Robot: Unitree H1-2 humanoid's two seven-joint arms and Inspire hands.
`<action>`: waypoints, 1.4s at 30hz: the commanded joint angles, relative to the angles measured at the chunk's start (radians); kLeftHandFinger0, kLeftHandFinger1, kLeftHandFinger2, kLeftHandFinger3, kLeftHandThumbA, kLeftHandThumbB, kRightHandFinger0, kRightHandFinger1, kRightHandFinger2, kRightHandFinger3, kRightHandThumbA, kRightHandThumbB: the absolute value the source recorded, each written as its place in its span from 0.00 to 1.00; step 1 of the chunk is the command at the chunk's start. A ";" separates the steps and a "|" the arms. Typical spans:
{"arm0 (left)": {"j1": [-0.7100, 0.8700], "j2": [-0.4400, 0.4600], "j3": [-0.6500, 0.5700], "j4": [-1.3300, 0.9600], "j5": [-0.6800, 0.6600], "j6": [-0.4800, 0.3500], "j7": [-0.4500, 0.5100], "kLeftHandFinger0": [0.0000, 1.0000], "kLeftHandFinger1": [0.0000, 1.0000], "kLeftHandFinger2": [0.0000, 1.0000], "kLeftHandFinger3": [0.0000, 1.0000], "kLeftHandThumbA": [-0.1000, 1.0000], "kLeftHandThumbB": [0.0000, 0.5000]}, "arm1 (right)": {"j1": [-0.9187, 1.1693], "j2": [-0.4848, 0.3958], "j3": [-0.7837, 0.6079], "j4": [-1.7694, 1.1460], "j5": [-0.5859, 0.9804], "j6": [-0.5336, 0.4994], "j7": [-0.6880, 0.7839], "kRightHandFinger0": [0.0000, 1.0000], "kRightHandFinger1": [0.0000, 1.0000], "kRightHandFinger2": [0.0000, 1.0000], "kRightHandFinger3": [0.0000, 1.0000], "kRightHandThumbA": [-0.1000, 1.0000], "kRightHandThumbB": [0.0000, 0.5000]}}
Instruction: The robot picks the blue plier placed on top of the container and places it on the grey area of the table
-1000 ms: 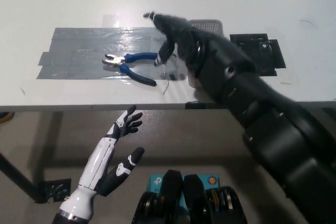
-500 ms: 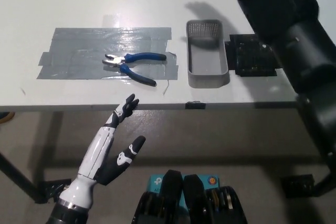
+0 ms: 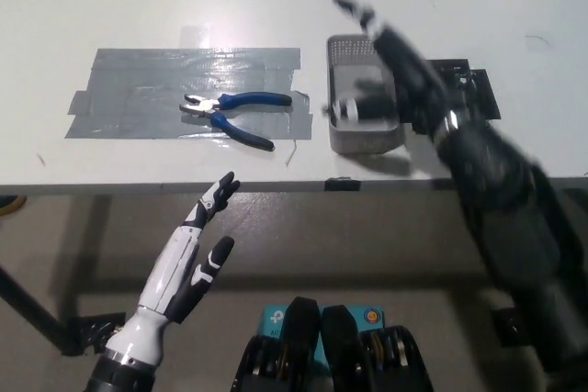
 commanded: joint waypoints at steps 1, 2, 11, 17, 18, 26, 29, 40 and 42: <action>-0.119 0.030 0.048 0.031 -0.011 -0.027 0.022 1.00 1.00 1.00 1.00 1.00 0.09 | 0.271 -0.009 -0.073 -1.217 0.377 0.166 -0.029 1.00 1.00 1.00 1.00 0.92 0.83; -0.127 0.030 0.048 0.038 -0.016 -0.027 0.020 1.00 1.00 1.00 1.00 1.00 0.10 | 0.278 -0.011 -0.075 -1.222 0.390 0.161 -0.032 1.00 1.00 1.00 1.00 0.91 0.84; -0.117 0.030 0.045 0.031 0.011 -0.018 0.024 1.00 1.00 1.00 1.00 1.00 0.10 | 0.393 -0.008 -0.079 -1.174 0.371 0.060 -0.040 1.00 1.00 1.00 1.00 0.99 0.86; -0.069 0.024 0.047 0.019 0.001 -0.032 0.023 1.00 1.00 1.00 1.00 1.00 0.10 | 0.542 0.007 -0.073 -0.817 0.318 -0.102 -0.028 1.00 1.00 1.00 1.00 1.00 0.74; -0.053 0.023 0.048 0.017 0.004 -0.036 0.025 1.00 1.00 1.00 1.00 1.00 0.10 | 0.557 0.018 -0.078 -0.684 0.271 -0.140 -0.048 1.00 1.00 1.00 1.00 1.00 0.69; 0.010 0.012 0.068 0.000 -0.023 -0.030 0.026 1.00 1.00 1.00 1.00 1.00 0.11 | 0.565 0.034 -0.107 -0.352 0.266 -0.206 -0.030 1.00 1.00 1.00 1.00 0.99 0.68; 0.019 0.000 0.078 0.008 -0.031 -0.036 0.031 1.00 1.00 1.00 1.00 1.00 0.14 | 0.567 0.031 -0.104 -0.338 0.239 -0.219 -0.038 1.00 1.00 1.00 1.00 0.94 0.62; 0.061 -0.002 0.087 -0.005 -0.042 -0.031 0.020 1.00 1.00 1.00 1.00 1.00 0.17 | 0.617 0.031 -0.094 -0.341 0.227 -0.255 -0.045 1.00 1.00 1.00 1.00 0.91 0.54; 0.076 -0.002 0.087 -0.012 -0.051 -0.029 0.016 1.00 1.00 1.00 1.00 1.00 0.15 | 0.625 0.032 -0.094 -0.339 0.228 -0.263 -0.047 1.00 1.00 1.00 1.00 0.91 0.54</action>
